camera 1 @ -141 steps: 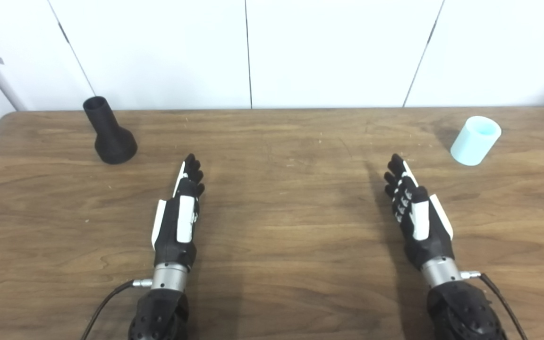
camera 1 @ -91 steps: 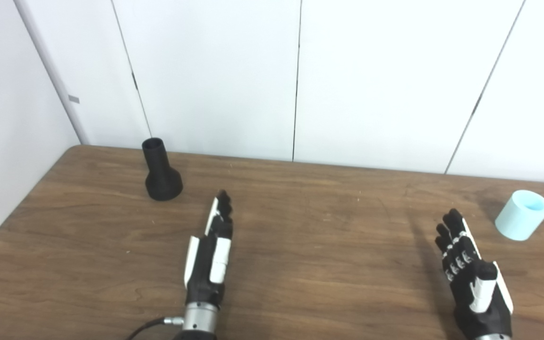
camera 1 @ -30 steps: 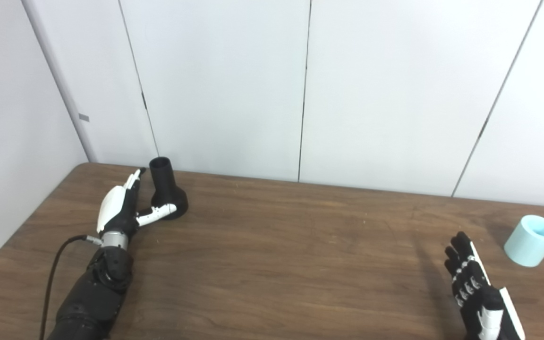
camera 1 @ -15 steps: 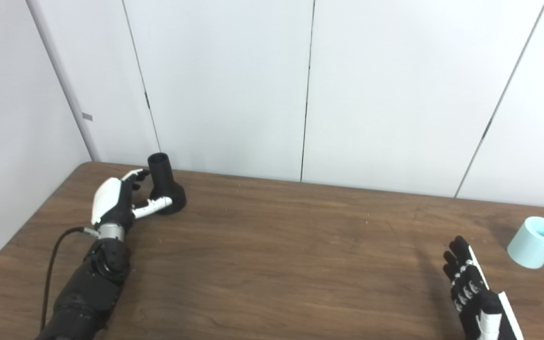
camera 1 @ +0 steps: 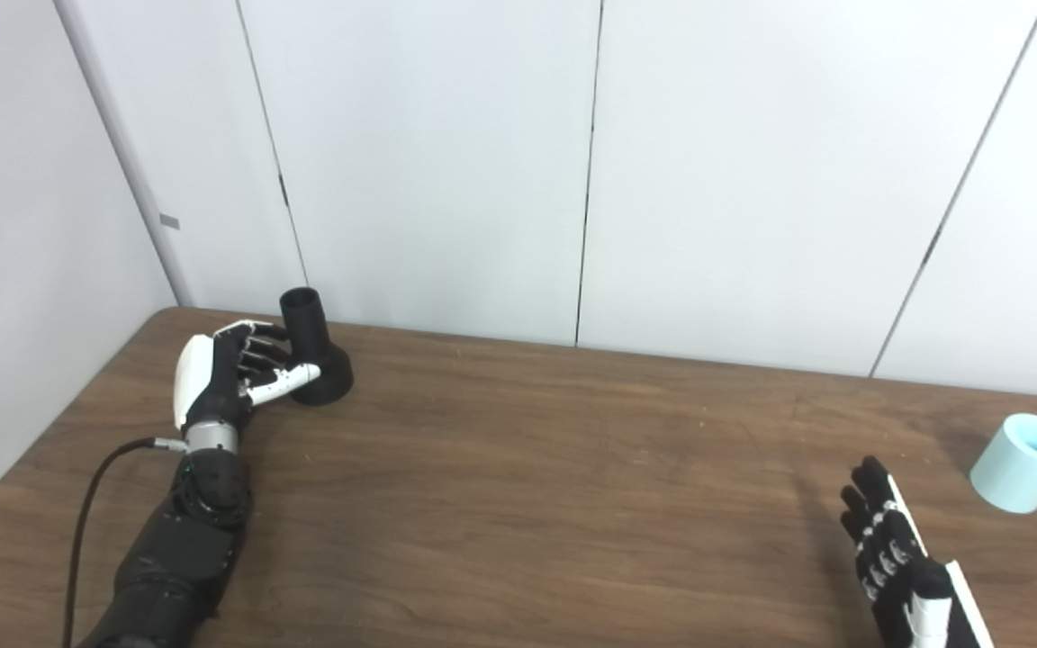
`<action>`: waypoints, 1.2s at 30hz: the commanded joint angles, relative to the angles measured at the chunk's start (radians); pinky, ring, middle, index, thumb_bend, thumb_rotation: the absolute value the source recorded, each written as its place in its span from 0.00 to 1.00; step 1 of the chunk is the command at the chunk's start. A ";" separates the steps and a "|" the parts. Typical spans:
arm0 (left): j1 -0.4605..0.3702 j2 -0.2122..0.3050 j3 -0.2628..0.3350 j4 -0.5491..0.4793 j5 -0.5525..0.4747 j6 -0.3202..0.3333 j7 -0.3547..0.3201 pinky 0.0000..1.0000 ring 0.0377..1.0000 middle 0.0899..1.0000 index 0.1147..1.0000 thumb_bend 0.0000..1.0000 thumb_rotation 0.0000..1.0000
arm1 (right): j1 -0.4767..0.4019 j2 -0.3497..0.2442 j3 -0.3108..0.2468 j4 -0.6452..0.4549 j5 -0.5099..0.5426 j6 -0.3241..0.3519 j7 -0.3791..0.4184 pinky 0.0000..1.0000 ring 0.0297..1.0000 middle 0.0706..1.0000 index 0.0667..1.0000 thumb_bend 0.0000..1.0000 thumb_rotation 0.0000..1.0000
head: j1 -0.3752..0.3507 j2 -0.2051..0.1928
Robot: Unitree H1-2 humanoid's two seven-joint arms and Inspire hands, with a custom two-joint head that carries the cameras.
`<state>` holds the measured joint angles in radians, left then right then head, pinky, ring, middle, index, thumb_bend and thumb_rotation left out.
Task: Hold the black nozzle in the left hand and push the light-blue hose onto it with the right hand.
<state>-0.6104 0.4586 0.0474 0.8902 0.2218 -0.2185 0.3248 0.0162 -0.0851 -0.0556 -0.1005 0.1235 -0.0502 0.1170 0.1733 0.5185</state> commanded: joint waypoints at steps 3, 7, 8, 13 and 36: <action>-0.028 -0.008 -0.009 -0.032 -0.047 -0.021 -0.100 0.27 0.33 0.40 0.46 0.83 0.30 | 0.028 0.010 0.005 -0.003 0.003 0.001 -0.005 1.00 1.00 1.00 1.00 0.78 1.00 | -0.003 0.005; -0.033 -0.003 -0.048 -0.019 -0.022 -0.020 -0.136 0.43 0.50 0.48 0.46 0.83 0.30 | 0.027 0.011 0.006 -0.007 0.005 0.008 -0.004 1.00 1.00 1.00 1.00 0.77 1.00 | -0.006 0.009; -0.031 0.002 -0.067 -0.027 0.002 -0.004 -0.133 0.50 0.55 0.50 0.46 0.85 0.31 | 0.028 0.011 0.006 -0.009 0.005 0.009 -0.004 1.00 1.00 1.00 1.00 0.77 1.00 | -0.007 0.010; -0.033 0.018 -0.136 -0.031 0.092 0.036 -0.105 0.98 0.63 0.56 0.48 0.88 0.39 | 0.031 0.013 0.008 -0.018 0.006 0.015 -0.004 1.00 1.00 1.00 1.00 0.76 1.00 | -0.009 0.013; -0.075 0.017 -0.191 0.031 0.112 0.026 -0.129 0.76 0.59 0.57 0.53 0.89 0.42 | 0.036 0.012 0.013 -0.037 0.013 0.043 0.002 1.00 1.00 1.00 1.00 0.78 1.00 | -0.013 0.025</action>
<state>-0.6650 0.4804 -0.1286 0.9088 0.3238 -0.1805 0.2296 0.0340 -0.0816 -0.0484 -0.1283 0.1254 -0.0024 0.1188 0.1611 0.5415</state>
